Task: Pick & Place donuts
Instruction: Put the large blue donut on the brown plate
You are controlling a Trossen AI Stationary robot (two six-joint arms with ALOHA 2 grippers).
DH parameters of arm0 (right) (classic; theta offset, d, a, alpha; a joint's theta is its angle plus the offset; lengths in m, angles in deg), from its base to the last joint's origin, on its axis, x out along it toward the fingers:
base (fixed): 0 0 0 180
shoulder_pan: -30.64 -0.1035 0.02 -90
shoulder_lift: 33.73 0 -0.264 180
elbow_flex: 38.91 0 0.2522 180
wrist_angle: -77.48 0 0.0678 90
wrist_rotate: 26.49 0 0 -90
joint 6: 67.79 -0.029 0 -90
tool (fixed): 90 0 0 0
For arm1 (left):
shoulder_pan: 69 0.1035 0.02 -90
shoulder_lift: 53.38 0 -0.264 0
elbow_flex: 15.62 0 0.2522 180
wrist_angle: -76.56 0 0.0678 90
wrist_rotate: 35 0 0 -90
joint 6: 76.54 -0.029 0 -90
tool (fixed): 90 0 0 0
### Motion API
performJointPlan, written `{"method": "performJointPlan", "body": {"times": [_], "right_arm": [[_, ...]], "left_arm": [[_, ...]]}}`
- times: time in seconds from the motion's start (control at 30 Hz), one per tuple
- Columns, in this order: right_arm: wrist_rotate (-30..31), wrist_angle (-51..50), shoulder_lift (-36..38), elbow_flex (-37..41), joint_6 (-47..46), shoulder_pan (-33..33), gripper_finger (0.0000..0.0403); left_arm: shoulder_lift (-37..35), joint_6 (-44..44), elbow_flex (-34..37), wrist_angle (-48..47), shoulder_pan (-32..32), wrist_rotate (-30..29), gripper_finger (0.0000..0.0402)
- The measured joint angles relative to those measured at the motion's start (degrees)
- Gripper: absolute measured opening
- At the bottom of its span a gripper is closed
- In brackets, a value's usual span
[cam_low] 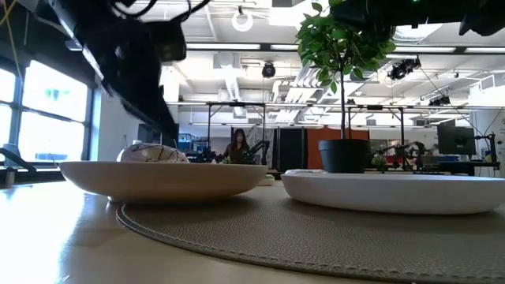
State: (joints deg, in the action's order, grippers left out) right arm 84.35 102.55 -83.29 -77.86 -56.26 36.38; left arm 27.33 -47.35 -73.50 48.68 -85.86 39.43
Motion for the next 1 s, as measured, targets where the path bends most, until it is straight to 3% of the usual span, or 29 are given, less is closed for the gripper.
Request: {"method": "performJointPlan", "body": {"times": [0.17,0.33,0.7,0.9,1.0], "right_arm": [[0.02,-0.46,0.0,0.02,0.44,0.0,0.0145],[0.02,-0.48,0.0,0.02,0.5,0.0,0.0145],[0.04,-0.92,0.0,0.02,3.06,0.0,0.0145],[0.24,3.46,0.0,0.04,5.65,0.01,0.0145],[0.24,5.89,0.0,0.04,5.86,0.02,0.0145]], "left_arm": [[-0.16,2.44,-9.31,-17.53,-0.14,3.44,0.0173],[-0.2,15.51,-17.56,-35.84,-2.75,3.95,0.0174],[2.25,63.97,-19.62,-44.02,-20.7,8.46,0.0174],[6.4,78.0,-19.57,-53.23,-24.13,18.43,0.0174],[8.32,81.85,-19.56,-51.27,-26.57,17.96,0.0174]]}}
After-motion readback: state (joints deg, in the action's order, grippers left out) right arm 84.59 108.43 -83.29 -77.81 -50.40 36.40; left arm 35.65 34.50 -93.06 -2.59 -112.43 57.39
